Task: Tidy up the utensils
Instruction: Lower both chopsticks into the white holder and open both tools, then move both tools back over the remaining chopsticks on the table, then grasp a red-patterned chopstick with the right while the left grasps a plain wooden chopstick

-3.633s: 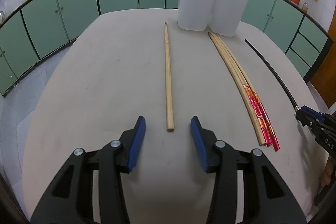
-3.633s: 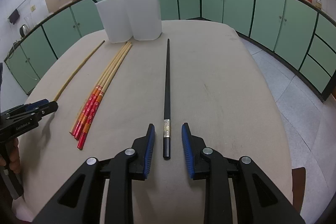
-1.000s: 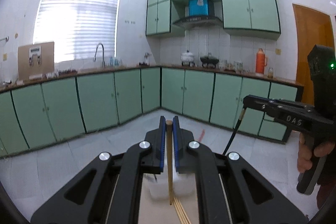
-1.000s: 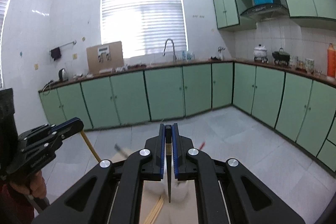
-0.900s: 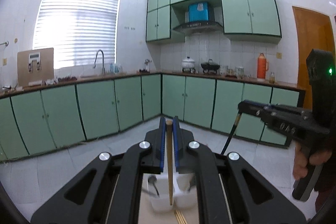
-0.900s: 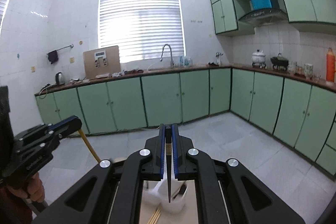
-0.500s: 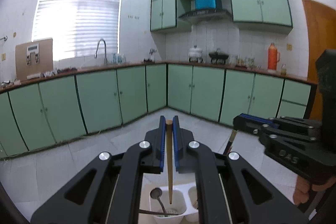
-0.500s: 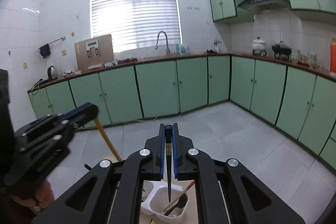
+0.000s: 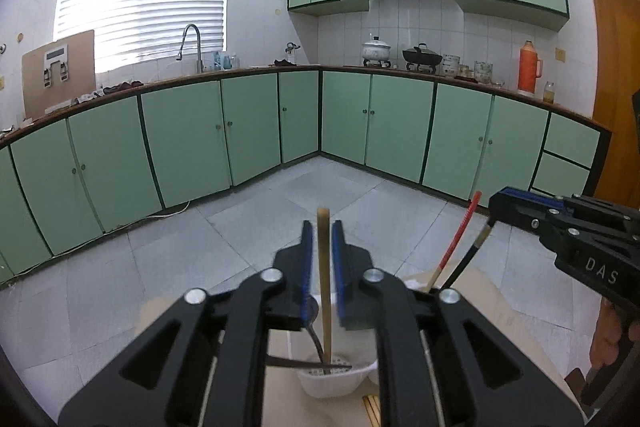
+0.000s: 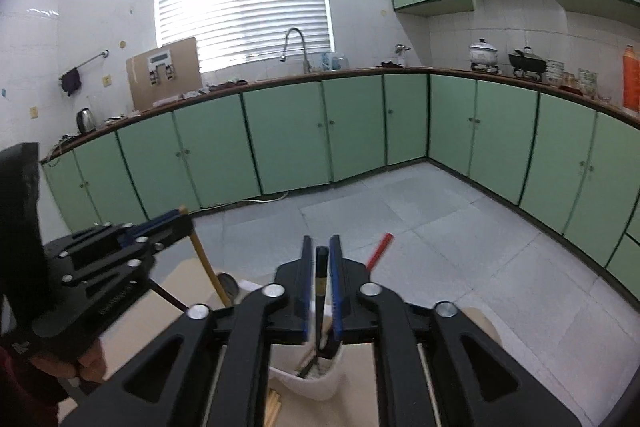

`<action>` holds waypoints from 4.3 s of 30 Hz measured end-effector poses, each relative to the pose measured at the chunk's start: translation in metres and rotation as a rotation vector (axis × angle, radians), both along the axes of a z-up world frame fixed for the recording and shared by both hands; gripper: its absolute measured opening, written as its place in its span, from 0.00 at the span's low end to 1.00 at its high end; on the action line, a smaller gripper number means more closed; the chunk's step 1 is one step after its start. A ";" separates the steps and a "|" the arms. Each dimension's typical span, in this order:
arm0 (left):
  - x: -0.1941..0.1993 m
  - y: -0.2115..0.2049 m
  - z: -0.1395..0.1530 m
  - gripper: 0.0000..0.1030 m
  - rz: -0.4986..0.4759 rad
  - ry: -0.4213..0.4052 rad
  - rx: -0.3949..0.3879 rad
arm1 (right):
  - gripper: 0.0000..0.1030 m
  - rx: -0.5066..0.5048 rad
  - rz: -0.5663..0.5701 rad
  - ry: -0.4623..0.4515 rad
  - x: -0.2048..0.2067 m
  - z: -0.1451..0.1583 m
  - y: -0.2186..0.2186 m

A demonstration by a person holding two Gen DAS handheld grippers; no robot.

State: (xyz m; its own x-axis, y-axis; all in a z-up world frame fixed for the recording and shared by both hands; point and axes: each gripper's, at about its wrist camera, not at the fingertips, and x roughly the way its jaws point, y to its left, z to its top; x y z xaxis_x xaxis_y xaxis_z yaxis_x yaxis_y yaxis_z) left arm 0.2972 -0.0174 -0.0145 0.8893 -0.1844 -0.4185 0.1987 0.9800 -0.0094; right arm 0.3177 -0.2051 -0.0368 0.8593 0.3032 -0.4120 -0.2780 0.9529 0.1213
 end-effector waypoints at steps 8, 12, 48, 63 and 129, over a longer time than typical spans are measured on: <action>-0.045 0.014 0.009 0.58 0.022 -0.069 -0.025 | 0.57 0.002 -0.078 -0.074 -0.041 0.002 -0.021; -0.075 0.018 0.004 0.73 0.046 -0.095 -0.023 | 0.75 -0.044 -0.119 -0.116 -0.070 -0.009 -0.020; -0.208 0.030 -0.142 0.88 0.089 0.211 0.095 | 0.85 -0.053 -0.109 0.223 -0.204 -0.163 0.010; -0.222 0.039 -0.153 0.88 0.129 0.281 0.096 | 0.28 -0.106 0.067 0.348 -0.222 -0.189 0.061; -0.191 -0.027 -0.178 0.60 -0.016 0.473 0.118 | 0.06 -0.060 -0.076 0.408 -0.212 -0.201 0.002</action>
